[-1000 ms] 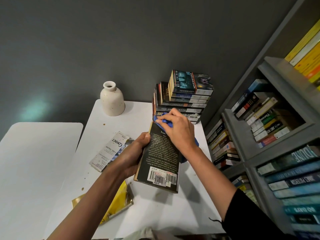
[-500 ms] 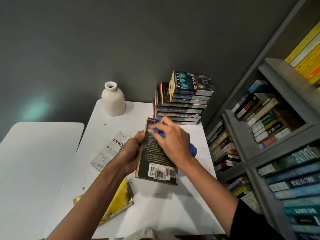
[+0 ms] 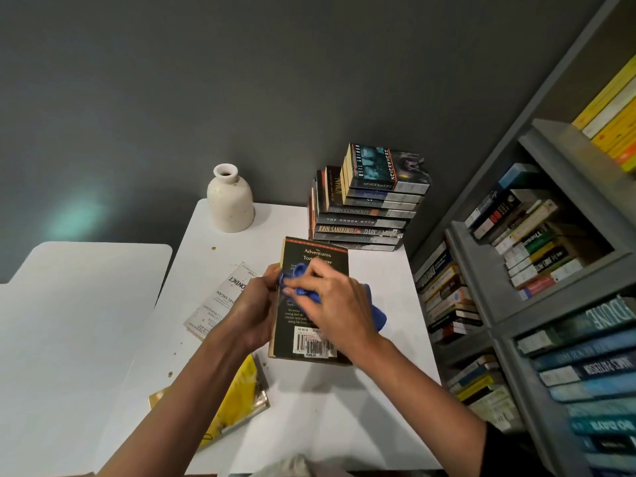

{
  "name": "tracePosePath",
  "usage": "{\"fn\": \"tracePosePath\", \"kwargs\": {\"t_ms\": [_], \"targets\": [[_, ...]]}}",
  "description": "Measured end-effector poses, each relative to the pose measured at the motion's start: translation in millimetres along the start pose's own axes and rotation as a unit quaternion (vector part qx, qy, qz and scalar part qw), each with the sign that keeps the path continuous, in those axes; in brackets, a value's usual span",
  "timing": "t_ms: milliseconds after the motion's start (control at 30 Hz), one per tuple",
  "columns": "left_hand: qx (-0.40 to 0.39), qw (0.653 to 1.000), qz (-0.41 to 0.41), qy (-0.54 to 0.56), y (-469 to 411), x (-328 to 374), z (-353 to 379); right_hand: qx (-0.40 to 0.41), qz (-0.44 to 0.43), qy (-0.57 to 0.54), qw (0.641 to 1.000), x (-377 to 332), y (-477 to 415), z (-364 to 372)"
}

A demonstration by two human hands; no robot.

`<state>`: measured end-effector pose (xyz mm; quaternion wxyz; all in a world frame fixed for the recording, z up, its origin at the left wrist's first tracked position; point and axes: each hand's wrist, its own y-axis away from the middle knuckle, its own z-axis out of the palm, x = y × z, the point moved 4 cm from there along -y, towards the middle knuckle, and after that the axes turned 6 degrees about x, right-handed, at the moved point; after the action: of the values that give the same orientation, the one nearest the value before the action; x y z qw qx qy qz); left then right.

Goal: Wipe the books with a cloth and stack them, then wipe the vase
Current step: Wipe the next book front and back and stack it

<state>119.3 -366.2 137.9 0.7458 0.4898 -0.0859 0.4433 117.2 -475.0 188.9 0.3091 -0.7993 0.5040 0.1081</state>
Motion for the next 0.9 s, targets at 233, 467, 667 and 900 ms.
{"fn": "tracePosePath", "kwargs": {"t_ms": [233,467,667,900], "targets": [[-0.065,0.998,-0.012,0.003,1.9,2.4,14.4,0.035,0.017,0.013,0.999,3.7,-18.0,-3.0],[-0.036,0.999,-0.019,-0.031,-0.9,-6.1,2.1,-0.057,-0.027,-0.06,0.996,1.8,13.9,2.2],[-0.042,0.998,-0.022,-0.028,-2.1,-2.3,12.2,0.044,0.017,-0.011,0.999,11.6,-4.4,-6.5],[-0.051,0.998,-0.003,-0.033,-0.8,-4.5,6.2,-0.015,-0.035,-0.077,0.996,2.4,31.7,2.7]]}}
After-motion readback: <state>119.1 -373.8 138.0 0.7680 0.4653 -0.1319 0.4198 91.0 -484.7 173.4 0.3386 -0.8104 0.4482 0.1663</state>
